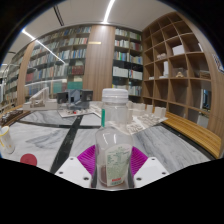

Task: Pour water

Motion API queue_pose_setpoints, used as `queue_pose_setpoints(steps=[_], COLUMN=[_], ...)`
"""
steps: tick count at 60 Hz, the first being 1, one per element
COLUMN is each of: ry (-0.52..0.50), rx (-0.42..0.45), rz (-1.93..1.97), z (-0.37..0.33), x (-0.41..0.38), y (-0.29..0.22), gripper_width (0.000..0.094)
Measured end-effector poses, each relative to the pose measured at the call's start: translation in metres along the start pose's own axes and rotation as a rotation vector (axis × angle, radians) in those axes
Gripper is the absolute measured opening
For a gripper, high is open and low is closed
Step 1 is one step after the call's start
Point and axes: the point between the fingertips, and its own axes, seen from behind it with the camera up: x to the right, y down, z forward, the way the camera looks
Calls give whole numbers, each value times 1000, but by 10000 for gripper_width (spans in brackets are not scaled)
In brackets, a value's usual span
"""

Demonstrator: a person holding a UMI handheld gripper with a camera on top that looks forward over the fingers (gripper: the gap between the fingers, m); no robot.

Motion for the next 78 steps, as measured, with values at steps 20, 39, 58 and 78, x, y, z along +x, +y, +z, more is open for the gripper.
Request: queue_pose_setpoints(steps=[20, 39, 58, 78], ry=[167, 360, 266, 163], rx=[133, 464, 790, 839], rz=[-245, -1043, -1982, -2142], z=[-49, -98, -96, -88], x=[8, -142, -355, -385], y=[-120, -278, -216, -171], gripper_width=[404, 399, 397, 398])
